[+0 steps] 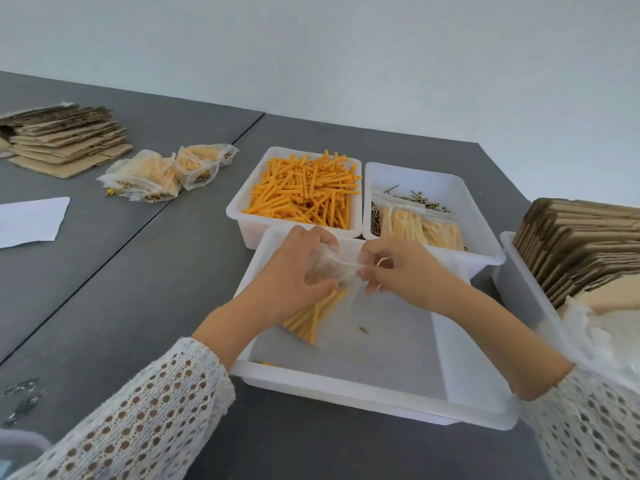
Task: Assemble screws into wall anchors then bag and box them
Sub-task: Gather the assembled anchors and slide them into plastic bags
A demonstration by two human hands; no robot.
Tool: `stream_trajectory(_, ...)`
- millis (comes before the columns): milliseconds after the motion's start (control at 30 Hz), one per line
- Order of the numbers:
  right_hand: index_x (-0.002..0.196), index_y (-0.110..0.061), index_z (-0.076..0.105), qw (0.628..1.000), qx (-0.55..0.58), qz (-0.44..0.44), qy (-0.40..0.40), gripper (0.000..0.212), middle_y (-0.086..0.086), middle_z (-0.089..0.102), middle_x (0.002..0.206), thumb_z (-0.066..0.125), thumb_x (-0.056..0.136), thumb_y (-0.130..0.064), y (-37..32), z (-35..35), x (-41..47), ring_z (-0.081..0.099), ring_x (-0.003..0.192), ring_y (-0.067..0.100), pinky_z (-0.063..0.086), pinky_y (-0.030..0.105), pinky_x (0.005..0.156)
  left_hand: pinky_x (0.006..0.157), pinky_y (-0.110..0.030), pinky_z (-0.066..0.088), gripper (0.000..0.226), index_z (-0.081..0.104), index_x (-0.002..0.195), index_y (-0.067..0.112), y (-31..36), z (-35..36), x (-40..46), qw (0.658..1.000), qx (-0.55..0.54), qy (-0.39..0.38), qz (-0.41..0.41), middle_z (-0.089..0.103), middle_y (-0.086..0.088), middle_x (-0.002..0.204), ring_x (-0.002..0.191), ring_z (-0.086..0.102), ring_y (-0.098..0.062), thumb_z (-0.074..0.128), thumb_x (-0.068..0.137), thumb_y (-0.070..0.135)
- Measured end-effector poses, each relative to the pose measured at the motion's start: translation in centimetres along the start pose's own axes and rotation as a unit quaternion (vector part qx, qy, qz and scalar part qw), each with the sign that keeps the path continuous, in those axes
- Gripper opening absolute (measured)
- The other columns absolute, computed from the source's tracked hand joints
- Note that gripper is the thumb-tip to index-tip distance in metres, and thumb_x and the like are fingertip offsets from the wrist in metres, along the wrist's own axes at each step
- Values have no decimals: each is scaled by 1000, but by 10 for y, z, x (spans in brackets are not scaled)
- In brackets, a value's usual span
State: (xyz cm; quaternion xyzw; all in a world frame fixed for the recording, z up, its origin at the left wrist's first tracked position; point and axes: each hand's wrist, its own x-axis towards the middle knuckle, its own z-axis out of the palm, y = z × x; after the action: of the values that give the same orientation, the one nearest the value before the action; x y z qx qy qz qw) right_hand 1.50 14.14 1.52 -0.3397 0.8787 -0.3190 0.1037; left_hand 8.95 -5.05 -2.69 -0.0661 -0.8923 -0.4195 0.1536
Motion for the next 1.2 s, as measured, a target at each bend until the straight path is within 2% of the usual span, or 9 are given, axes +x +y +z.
stream_trajectory(133, 73, -17, 66, 998, -31, -45, 44, 16, -6, 69, 72, 68, 88, -11, 5, -14, -22, 65, 70, 6, 49, 22, 70, 67, -11, 34, 23, 60, 91, 25, 6, -1, 0, 999, 14, -36, 15, 50, 4, 90, 78, 45, 5, 80, 81, 29)
stream_trajectory(267, 78, -21, 66, 996, -58, -60, 37, 14, -9, 67, 81, 70, 88, -12, 12, -31, -48, 63, 77, 6, 54, 28, 74, 66, -15, 37, 25, 58, 73, 23, 11, -10, 1, 998, 25, -42, 41, 53, 8, 76, 70, 48, -6, 81, 79, 31)
stream_trajectory(567, 78, -19, 60, 986, -65, -134, 70, 25, -8, 61, 80, 55, 92, -39, 20, -35, -81, 57, 77, 12, 52, 36, 72, 70, -7, 37, 18, 65, 81, 22, 53, -33, 3, 976, 130, -104, 144, 63, 14, 86, 85, 57, -7, 71, 87, 38)
stream_trajectory(633, 79, -22, 58, 980, -63, -156, 104, 25, -11, 59, 80, 52, 91, -44, 19, -31, -88, 56, 76, 12, 50, 30, 69, 73, -6, 39, 13, 66, 83, 28, 54, -35, -2, 978, 128, -94, 134, 66, 18, 87, 87, 59, -3, 70, 87, 39)
stream_trajectory(733, 82, -27, 53, 982, -31, -138, 122, 14, -12, 59, 80, 62, 92, -25, 26, -24, -93, 58, 76, 13, 51, 28, 67, 79, -6, 40, 9, 63, 86, 35, 49, -24, -15, 986, 106, -75, 106, 66, 20, 89, 92, 61, -1, 72, 87, 35)
stream_trajectory(900, 93, -27, 51, 985, 57, -77, 142, 23, -9, 58, 79, 66, 91, -10, 33, -12, -96, 58, 74, 15, 50, 23, 69, 79, -9, 45, 29, 63, 102, 36, 41, -6, -23, 997, -80, 1, -13, 67, 6, 78, 80, 66, -10, 79, 81, 24)
stream_trajectory(967, 100, -29, 53, 984, 100, -33, 142, 26, -8, 60, 78, 67, 91, -10, 37, -8, -97, 58, 71, 13, 52, 25, 71, 81, -17, 52, 19, 69, 94, 26, 39, -2, -23, 986, -155, 5, -54, 71, 3, 76, 77, 70, -12, 77, 78, 30)
stream_trajectory(1067, 88, -28, 63, 986, 97, 0, 138, 12, -6, 62, 75, 68, 91, -17, 39, -2, -101, 58, 67, 13, 54, 36, 73, 86, -39, 56, 8, 72, 82, 22, 39, 4, -25, 978, -191, 28, -78, 74, -2, 82, 79, 70, -19, 76, 77, 27)
stream_trajectory(1200, 81, -16, 65, 974, 152, 23, 166, 11, 2, 62, 72, 67, 91, -18, 35, 1, -103, 58, 72, 26, 52, 43, 72, 85, -43, 53, 11, 72, 81, 26, 38, 7, -28, 982, -161, 53, -78, 73, 4, 83, 83, 66, -22, 74, 86, 16)
